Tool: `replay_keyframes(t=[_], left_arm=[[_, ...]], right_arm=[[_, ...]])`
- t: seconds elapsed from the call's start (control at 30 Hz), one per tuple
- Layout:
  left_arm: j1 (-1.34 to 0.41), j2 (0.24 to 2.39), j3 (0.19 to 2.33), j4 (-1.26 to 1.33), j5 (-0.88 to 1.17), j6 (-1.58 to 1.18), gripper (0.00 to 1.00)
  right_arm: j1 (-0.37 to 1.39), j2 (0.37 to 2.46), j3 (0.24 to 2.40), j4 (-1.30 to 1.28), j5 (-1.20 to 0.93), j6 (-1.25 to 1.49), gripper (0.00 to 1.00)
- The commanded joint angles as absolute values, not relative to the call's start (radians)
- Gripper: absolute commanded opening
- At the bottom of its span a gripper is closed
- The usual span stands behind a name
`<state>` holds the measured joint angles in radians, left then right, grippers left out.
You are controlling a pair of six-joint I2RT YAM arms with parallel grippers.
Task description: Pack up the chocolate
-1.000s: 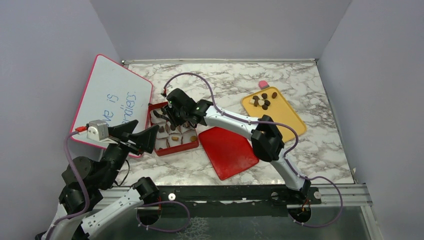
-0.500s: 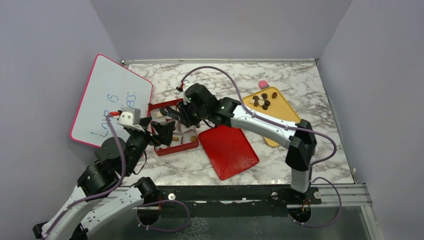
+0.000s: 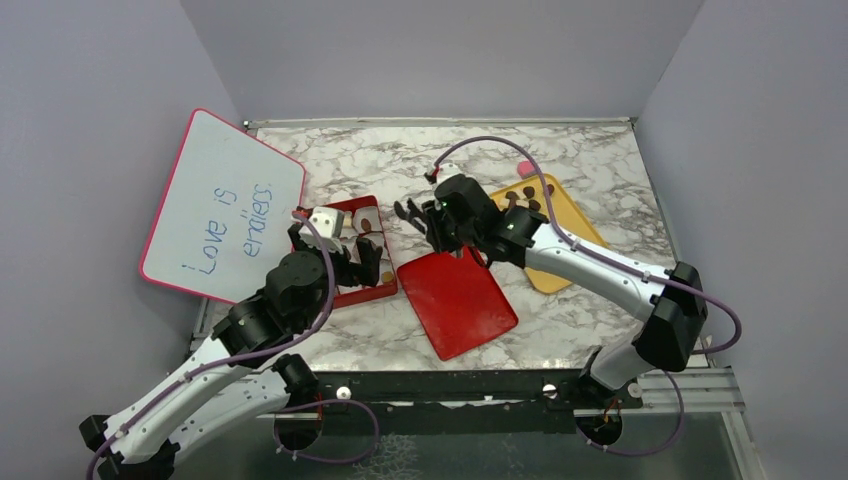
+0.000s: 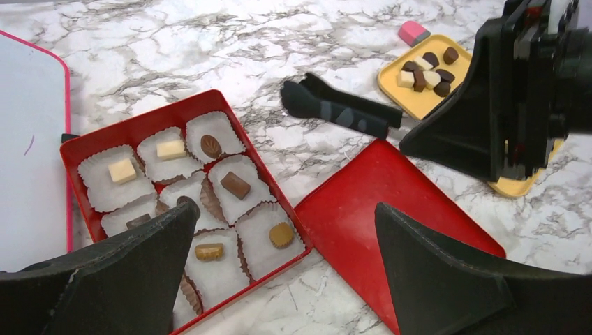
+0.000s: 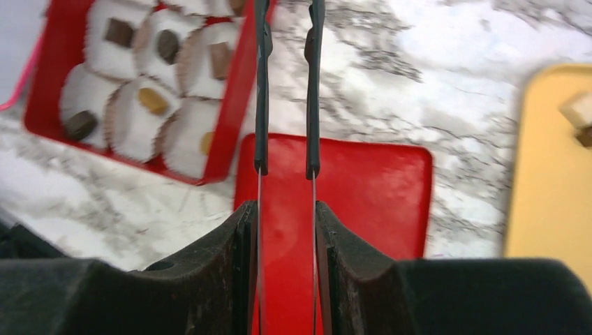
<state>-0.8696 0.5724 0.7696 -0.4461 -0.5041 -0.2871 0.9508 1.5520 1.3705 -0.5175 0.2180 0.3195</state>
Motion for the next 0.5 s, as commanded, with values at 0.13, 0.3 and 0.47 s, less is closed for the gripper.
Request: replay_keyframes(t=[0.13,0.3,0.47], left_arm=[[-0.866,0.623,0.756,-0.37,-0.469,-0.235,0.99],[-0.865,0.608,0.74,-0.38,-0.439,-0.21,0.99],[-0.865,0.61,0.731,-0.382,-0.424,-0.168,0.99]], right_arm=[[0.811,1.588,1.318,-0.366,0.29,0.263,0.36],[0.766,1.718,1.398,-0.296,0.35,0.204,0.36],[0.701,1.861,1.492,-0.26,0.324,0.189,0.36]])
